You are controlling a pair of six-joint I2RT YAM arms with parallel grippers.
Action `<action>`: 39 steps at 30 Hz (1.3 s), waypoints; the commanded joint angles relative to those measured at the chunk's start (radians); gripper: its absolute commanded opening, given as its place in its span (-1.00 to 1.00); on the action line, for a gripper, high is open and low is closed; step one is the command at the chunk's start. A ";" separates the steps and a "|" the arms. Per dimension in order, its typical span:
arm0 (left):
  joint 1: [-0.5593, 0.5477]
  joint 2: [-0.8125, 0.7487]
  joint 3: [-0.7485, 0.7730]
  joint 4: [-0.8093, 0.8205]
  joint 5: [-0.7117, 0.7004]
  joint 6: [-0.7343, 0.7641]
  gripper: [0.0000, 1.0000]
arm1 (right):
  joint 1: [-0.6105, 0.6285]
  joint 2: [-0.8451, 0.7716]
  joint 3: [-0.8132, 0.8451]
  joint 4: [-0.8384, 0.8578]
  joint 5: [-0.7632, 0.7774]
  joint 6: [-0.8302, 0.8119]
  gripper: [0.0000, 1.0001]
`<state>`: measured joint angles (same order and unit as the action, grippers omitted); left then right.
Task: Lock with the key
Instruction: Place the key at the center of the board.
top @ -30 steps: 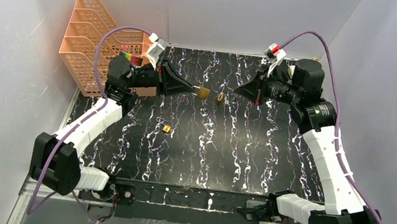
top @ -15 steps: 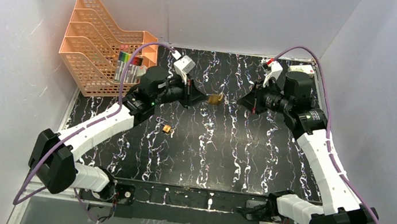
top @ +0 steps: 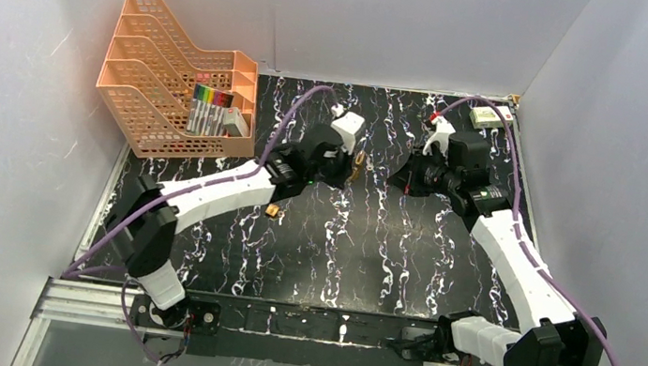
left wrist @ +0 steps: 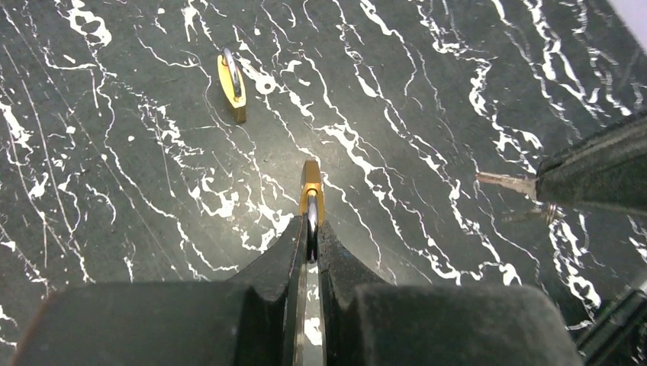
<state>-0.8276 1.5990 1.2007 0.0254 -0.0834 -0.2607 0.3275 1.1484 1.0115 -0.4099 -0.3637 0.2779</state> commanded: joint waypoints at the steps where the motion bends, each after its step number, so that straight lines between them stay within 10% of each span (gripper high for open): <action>1: -0.035 0.095 0.152 -0.141 -0.136 0.020 -1.00 | 0.002 0.016 0.001 0.102 0.091 0.053 -1.00; 39: -0.007 0.493 0.460 -0.414 -0.109 -0.158 -1.00 | 0.065 0.452 -0.165 0.591 0.187 0.284 -1.00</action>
<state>-0.8497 2.0758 1.6226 -0.3481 -0.2440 -0.3992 0.3820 1.5761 0.8654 0.1024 -0.1860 0.5446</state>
